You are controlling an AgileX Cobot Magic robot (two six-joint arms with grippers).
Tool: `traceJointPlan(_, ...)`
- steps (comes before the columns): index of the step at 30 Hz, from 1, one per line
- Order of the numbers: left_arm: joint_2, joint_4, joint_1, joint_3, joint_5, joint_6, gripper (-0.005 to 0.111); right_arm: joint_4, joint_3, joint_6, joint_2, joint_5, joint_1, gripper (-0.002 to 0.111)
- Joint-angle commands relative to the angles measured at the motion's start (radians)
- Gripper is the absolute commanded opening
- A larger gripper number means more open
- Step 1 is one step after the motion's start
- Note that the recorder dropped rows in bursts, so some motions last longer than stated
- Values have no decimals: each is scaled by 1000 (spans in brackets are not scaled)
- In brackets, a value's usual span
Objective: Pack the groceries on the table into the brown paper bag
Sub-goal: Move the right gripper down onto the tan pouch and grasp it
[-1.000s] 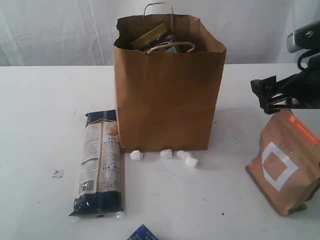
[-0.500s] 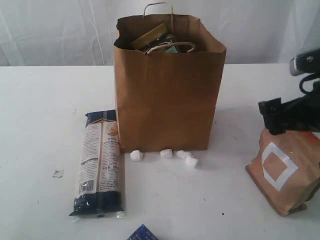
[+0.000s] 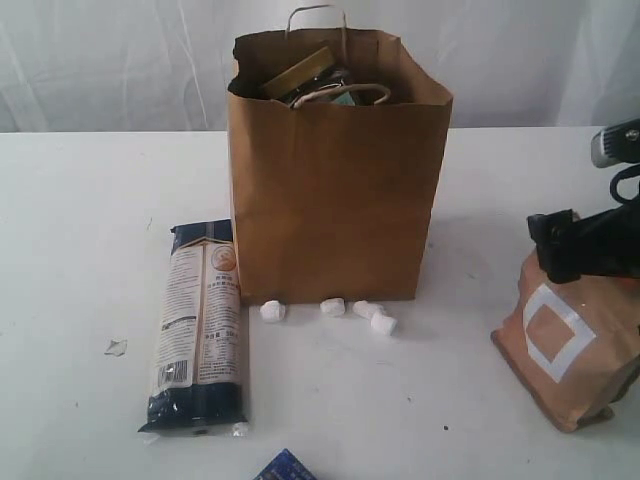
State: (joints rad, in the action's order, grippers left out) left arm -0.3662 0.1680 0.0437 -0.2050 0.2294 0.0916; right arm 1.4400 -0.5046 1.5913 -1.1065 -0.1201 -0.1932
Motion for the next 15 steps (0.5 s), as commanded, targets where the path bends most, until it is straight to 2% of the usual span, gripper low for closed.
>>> traceJointPlan(1,-1,8,-8,-4,5,-2,0,2,6,-12,7,29,2,105)
traceJointPlan(2,-1,8,-8,-4,5,-2,0,-43,8,-78,7,43,4,105)
traceJointPlan(4,-1,8,-8,-4,5,-2,0,-617,-3,-627,7,163,4,105)
traceJointPlan(5,-1,8,-8,-4,5,-2,0,-995,-11,-1057,7,197,4,105)
traceJointPlan(6,-1,8,-8,-4,5,-2,0,-1183,-11,-1247,7,202,6,105)
traceJointPlan(8,-1,8,-8,-4,5,-2,0,-1241,-11,-1288,7,202,7,105)
traceJointPlan(15,-1,8,-8,-4,5,-2,0,-1230,29,-1335,-89,220,7,105)
